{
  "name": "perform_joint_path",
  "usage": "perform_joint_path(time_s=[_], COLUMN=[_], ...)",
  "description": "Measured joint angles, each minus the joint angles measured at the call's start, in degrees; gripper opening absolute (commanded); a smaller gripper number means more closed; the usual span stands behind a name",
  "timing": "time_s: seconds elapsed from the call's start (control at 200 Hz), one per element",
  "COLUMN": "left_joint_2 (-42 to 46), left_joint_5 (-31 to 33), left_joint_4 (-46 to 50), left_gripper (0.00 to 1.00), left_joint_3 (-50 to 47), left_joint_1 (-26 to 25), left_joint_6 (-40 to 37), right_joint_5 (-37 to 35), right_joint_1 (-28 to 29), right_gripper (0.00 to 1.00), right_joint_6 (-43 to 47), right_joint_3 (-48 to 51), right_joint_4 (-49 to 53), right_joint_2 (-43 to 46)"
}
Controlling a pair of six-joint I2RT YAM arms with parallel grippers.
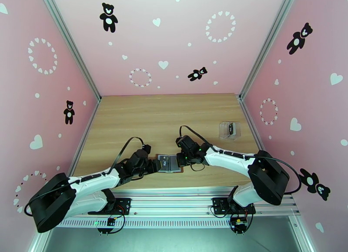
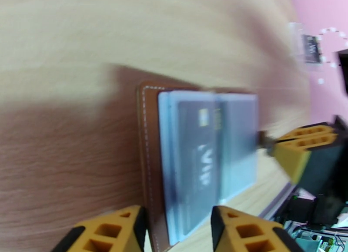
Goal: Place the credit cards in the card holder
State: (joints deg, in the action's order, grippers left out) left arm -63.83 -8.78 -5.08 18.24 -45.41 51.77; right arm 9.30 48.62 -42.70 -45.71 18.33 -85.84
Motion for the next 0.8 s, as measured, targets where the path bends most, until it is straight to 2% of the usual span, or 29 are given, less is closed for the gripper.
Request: perform_joint_path(time_s=[0.125, 0.28, 0.54, 0.676, 0.796], left_joint_2=[4.17, 3.72, -6.21, -10.88, -14.34], left_joint_5=[-1.14, -2.67, -5.07, -5.46, -5.40], left_joint_4=[-3.26, -7.61, -16.09, -18.84, -19.89], left_gripper=[0.45, 0.45, 0.38, 0.27, 0.24], left_joint_3=[-1.14, -1.31, -0.92, 0.57, 3.43], left_joint_1=[-0.04, -0.11, -2.29, -4.04, -5.09], left_joint_6=[0.46, 1.01, 1.92, 2.38, 2.32], right_joint_5=[1.66, 3.76, 5.44, 5.42, 5.07], right_joint_1=[-0.02, -0.02, -0.24, -0.42, -1.07], right_gripper=[0.00, 0.00, 0.00, 0.00, 0.00], right_joint_6=[-0.50, -1.38, -2.03, -2.38, -2.75], right_joint_3=[0.72, 1.11, 2.69, 4.02, 6.88], right_joint_4=[-2.25, -5.53, -8.39, -9.11, -9.01], right_joint_2=[-0.15, -1.22, -1.29, -0.85, 2.03])
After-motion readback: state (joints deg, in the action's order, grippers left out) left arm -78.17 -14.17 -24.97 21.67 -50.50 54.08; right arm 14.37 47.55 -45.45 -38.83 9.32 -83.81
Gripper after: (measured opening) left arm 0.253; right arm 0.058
